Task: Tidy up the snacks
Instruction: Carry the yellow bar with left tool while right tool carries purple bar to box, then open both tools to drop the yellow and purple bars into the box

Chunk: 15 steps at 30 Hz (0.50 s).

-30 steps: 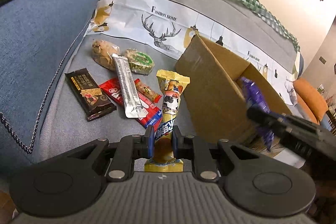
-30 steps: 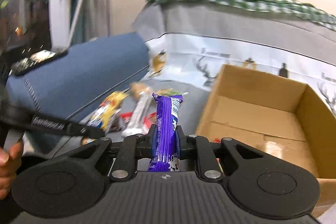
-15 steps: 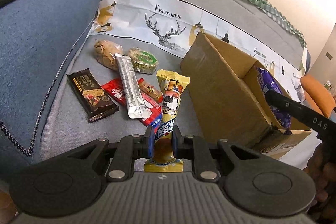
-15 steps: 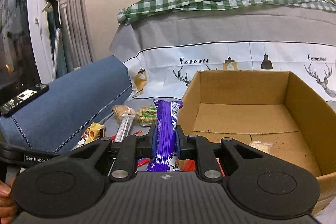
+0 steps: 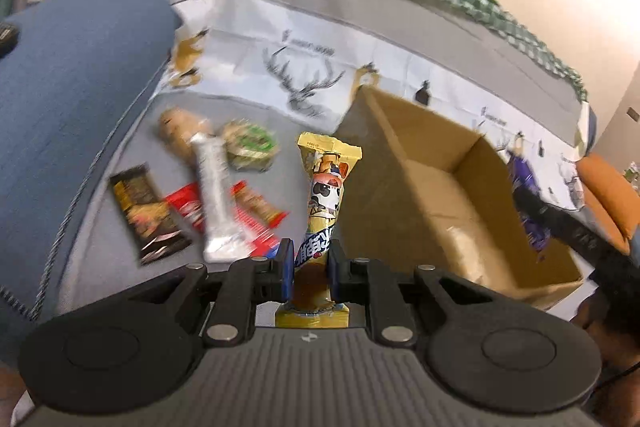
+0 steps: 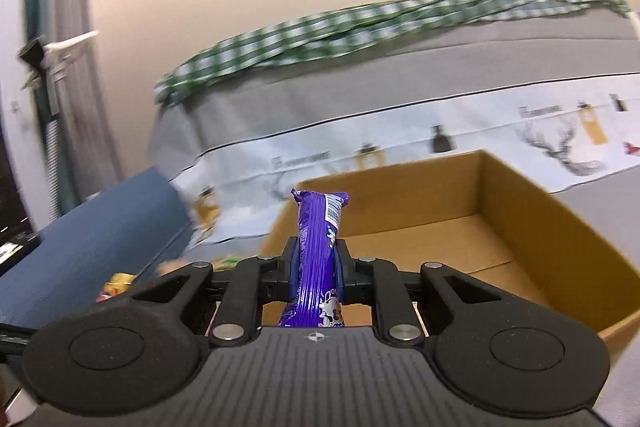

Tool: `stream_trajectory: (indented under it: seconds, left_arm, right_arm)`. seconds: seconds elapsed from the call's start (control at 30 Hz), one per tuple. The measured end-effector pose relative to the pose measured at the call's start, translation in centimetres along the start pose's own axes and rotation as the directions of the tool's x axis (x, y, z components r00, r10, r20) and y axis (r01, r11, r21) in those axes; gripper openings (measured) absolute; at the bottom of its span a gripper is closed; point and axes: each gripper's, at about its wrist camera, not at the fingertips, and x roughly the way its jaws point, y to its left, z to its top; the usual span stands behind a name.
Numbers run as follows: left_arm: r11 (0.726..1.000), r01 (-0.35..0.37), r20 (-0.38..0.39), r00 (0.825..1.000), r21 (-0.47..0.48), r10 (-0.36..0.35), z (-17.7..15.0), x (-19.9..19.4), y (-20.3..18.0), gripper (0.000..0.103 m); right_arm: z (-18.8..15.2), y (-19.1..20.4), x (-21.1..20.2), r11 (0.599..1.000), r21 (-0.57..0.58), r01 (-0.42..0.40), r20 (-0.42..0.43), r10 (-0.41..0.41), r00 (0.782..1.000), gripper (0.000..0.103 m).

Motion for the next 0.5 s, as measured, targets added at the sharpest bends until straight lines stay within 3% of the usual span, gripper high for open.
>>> stream_trajectory:
  seconds: [0.27,0.5]
  left_arm:
    - [0.994,0.078,0.042,0.996,0.075,-0.081,3.6,1.7,-6.6,0.018]
    - [0.979,0.145,0.04,0.988,0.144,-0.152,6.0,4.4,-12.0,0.018]
  right_arm:
    - [-0.2,-2.2,0.6,0.982,0.045,0.186,0.042,-0.188,0.981,0.017]
    - [-0.4,-3.8,0.7,0.959,0.095,0.266,0.065,-0.273,0.96,0.017]
